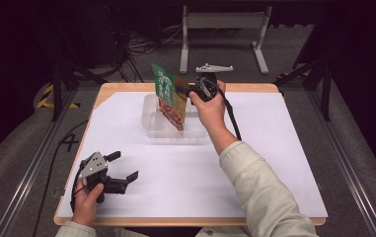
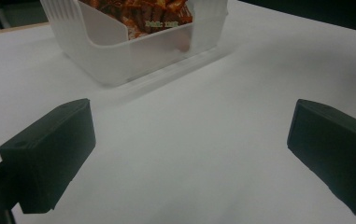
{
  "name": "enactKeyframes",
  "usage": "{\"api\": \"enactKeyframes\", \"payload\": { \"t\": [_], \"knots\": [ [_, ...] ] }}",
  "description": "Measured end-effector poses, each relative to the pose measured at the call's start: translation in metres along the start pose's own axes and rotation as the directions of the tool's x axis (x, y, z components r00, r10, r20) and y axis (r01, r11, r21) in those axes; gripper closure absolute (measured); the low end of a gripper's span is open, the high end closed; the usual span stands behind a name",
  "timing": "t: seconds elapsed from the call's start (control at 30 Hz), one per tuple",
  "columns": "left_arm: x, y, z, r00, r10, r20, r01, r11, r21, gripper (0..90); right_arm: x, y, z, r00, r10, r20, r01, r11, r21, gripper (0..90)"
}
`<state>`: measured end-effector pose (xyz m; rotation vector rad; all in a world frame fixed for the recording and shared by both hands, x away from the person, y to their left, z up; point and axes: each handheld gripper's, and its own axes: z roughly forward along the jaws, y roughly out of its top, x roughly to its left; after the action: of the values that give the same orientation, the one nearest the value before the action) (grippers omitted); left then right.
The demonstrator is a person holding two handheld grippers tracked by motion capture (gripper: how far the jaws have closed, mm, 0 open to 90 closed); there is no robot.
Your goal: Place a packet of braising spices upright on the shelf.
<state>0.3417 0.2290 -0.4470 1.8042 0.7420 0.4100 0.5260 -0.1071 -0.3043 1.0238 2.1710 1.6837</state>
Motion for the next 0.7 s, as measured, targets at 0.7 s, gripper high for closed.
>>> {"api": "enactKeyframes", "payload": {
  "t": [0.7],
  "knots": [
    [0.000, 0.001, 0.003, 1.0000, -0.003, 0.004, 0.003, 1.0000, -0.002, 1.6, 0.000, -0.001, -0.010, 0.9993, 0.000, -0.037, -0.001, 0.999, -0.039, 64.0]
  ]
}}
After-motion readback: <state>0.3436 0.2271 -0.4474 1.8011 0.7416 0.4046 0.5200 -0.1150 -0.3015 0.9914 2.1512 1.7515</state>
